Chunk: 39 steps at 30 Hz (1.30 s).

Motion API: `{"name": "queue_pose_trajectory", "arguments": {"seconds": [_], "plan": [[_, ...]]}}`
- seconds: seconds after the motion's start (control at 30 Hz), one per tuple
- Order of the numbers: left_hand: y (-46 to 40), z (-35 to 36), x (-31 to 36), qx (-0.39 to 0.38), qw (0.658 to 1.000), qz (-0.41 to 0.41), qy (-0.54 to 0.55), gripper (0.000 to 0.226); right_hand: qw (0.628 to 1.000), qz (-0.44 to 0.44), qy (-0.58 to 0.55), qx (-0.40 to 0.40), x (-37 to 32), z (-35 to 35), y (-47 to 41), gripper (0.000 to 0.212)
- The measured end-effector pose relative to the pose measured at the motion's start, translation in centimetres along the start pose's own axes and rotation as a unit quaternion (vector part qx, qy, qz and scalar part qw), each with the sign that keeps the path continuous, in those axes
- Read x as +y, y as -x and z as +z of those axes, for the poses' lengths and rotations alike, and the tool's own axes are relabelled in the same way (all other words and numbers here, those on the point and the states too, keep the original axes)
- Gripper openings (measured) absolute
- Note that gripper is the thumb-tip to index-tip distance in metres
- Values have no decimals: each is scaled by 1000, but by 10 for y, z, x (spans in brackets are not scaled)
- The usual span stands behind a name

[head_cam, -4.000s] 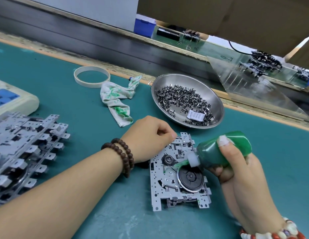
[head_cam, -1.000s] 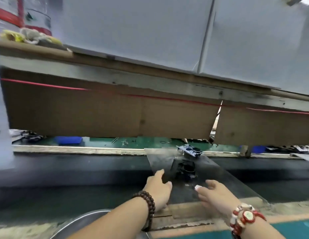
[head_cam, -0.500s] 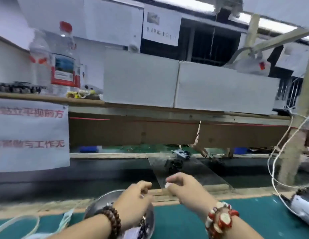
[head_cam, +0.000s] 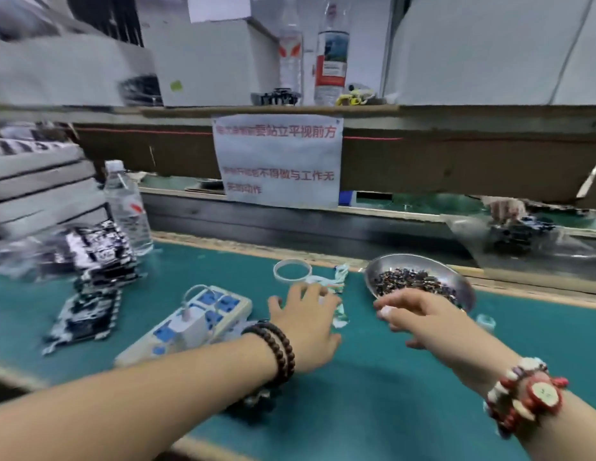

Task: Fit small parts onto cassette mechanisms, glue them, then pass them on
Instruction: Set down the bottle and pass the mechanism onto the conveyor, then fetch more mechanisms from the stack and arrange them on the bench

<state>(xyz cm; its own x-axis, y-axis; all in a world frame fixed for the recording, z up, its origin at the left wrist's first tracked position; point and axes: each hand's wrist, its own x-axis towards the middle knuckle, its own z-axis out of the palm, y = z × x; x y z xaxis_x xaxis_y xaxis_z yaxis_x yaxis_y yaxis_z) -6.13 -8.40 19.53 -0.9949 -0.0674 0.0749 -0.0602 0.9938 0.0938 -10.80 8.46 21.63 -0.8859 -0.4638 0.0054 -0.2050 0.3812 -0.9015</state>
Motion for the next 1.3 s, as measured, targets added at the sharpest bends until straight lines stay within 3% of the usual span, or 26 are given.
{"name": "queue_pose_trajectory", "arguments": {"seconds": [0.13, 0.23, 0.33, 0.53, 0.8, 0.93, 1.07, 1.2, 1.3], "plan": [[12, -2, -49, -59, 995, -62, -50, 71, 998, 21, 35, -44, 8, 38, -9, 9], [19, -6, -69, -172, 981, -29, -88, 100, 997, 36, 45, -59, 18, 62, -16, 15], [19, -13, -79, -247, 968, 4, -40, 114, 991, 89, -12, -96, 20, 86, -18, 26], [21, -3, -80, -232, 972, -28, 0, 106, 985, 118, -53, -117, 17, 125, -27, 40], [14, -1, -78, -221, 974, -42, 15, 100, 971, 145, -148, -121, 23, 117, -26, 17], [14, 0, -76, -204, 979, -17, -7, 106, 997, 75, -12, 9, 40, 70, -46, 24], [12, 2, -74, -197, 980, 1, -8, 110, 987, 53, 107, 106, 49, 15, -71, 21], [9, 0, -74, -208, 978, 14, 3, 110, 966, 63, 200, 148, 58, -10, -92, 22], [6, -8, -79, -218, 975, 2, 29, 108, 944, 89, 299, 106, 61, -17, -102, 24]]}}
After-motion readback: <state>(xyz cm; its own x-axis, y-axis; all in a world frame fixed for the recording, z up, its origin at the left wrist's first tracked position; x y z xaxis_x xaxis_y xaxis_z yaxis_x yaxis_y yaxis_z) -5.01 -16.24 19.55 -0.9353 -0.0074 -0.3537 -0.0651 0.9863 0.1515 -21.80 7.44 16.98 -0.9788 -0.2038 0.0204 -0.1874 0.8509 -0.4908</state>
